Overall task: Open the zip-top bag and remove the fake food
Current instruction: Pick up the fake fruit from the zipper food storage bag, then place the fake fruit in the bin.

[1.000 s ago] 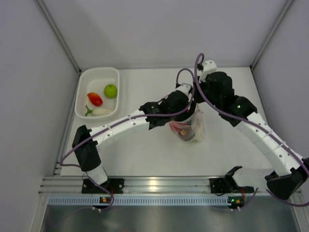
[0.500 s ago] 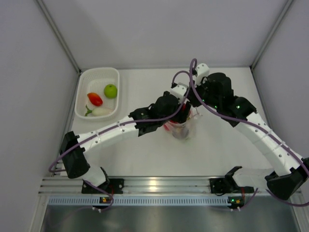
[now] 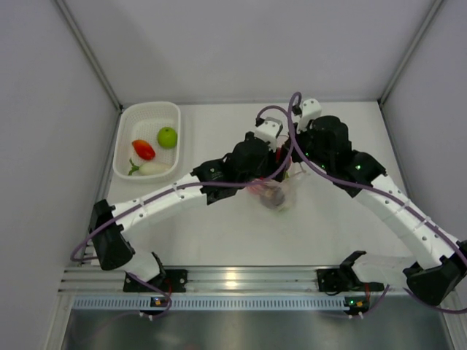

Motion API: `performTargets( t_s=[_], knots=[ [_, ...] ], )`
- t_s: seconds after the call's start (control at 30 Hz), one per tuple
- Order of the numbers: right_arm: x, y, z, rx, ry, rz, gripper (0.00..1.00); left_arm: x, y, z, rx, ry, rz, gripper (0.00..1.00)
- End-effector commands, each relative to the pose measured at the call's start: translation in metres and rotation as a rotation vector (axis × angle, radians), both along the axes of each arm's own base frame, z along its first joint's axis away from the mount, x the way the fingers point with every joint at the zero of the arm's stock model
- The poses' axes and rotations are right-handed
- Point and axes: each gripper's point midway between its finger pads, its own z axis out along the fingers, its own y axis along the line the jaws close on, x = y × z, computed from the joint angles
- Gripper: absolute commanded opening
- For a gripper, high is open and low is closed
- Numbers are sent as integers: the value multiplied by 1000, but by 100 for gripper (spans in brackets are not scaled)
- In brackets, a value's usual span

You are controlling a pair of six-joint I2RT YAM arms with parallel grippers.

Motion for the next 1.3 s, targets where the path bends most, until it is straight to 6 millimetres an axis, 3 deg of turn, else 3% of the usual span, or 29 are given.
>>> performTargets(
  t_s=[0.0,0.23,0.4,0.57,0.73,0.77,0.93,0.97,1.03,1.07,1.13,1.17,1.23,1.27],
  knots=[
    [7,-14,-9,-22,12,-111,0,-21,-1,100,-239,-122,-35,0],
    [17,-16,-9,-11,10,-172,0,-28,27,125,-292,-148,7,0],
    [22,-22,-6,15,5,-240,0,-25,48,131,-284,-158,90,0],
    [23,-28,-4,26,-1,-286,0,-2,105,131,-210,-203,385,0],
    [19,-35,5,45,-21,-305,0,20,144,121,-193,-157,508,0],
    [19,-36,5,44,-23,-306,0,32,160,118,-188,-149,553,0],
    [16,-41,10,37,-35,-312,0,67,214,94,-170,-89,681,0],
    [15,-42,11,35,-40,-313,0,78,236,90,-161,-85,739,0],
    [14,-46,13,30,-50,-323,0,86,255,80,-146,-65,790,0],
    [14,-47,13,30,-51,-325,0,92,275,76,-144,-60,839,0],
    [11,-49,15,34,-54,-323,0,98,289,66,-151,-30,861,0],
    [10,-51,17,37,-59,-324,0,104,310,60,-144,-21,914,0],
    [8,-51,17,37,-60,-321,0,110,324,48,-145,8,942,0],
    [7,-52,18,39,-60,-319,0,116,344,40,-140,24,993,0]
  ],
)
